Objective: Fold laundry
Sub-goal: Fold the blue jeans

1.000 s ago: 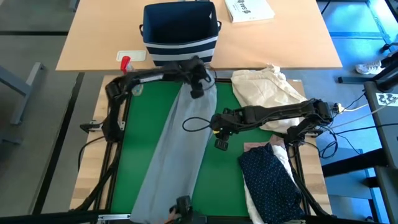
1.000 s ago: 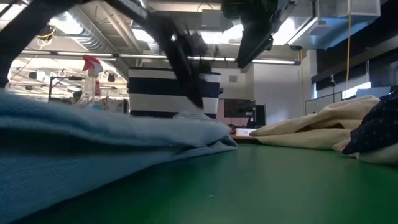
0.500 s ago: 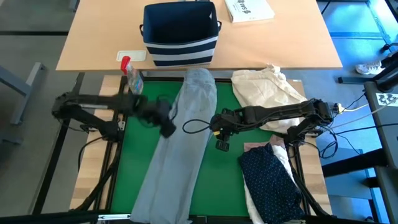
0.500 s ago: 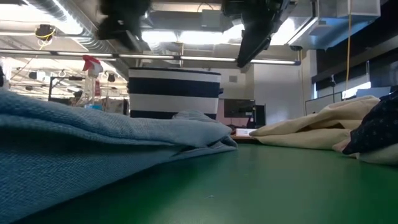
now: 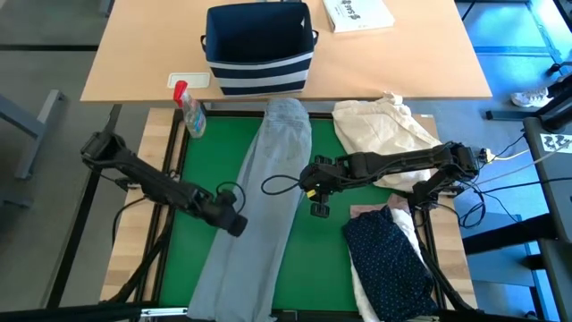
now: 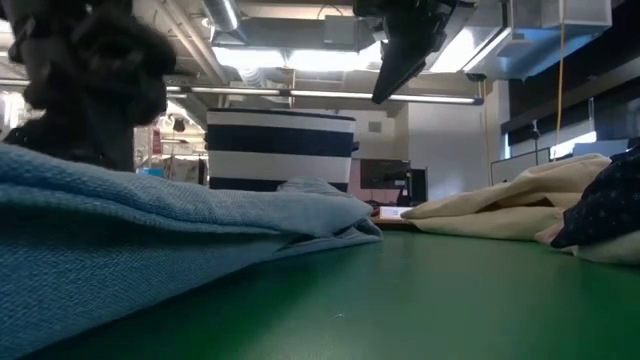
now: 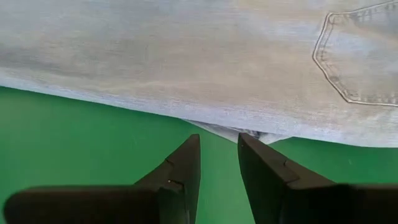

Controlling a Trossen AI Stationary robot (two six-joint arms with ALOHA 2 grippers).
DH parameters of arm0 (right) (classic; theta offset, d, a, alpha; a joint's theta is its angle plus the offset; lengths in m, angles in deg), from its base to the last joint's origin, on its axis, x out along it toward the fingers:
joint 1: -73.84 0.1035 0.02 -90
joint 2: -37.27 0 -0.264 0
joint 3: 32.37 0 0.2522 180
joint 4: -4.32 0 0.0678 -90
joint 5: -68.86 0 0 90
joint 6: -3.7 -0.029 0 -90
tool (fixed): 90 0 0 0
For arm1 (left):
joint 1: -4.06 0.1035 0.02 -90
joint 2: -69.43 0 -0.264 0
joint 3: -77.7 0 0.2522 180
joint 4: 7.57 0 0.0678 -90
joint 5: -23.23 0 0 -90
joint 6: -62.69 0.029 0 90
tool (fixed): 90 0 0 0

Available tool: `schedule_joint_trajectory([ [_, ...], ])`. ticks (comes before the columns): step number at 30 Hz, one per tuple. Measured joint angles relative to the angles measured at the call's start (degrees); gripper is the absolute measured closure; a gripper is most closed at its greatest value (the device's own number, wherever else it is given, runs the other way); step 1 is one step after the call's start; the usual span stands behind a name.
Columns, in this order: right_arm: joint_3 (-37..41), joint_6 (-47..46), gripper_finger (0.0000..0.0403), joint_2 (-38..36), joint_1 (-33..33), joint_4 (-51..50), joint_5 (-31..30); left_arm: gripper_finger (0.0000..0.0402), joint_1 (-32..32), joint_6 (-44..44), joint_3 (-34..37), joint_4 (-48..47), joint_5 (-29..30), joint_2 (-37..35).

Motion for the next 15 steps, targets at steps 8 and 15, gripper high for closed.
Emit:
schedule_joint_trajectory([
  [8, 0.0, 0.0, 0.0297, 0.0, 0.0, 0.0, 0.3, 0.0223, -0.2, 0.5, 2.4, 2.9, 0.0, 5.4],
  [15, 0.0, 0.0, 0.0297, 0.0, 0.0, 0.0, 0.6, 0.0223, -0.2, 2.9, 2.4, 8.4, -1.4, 5.8],
])
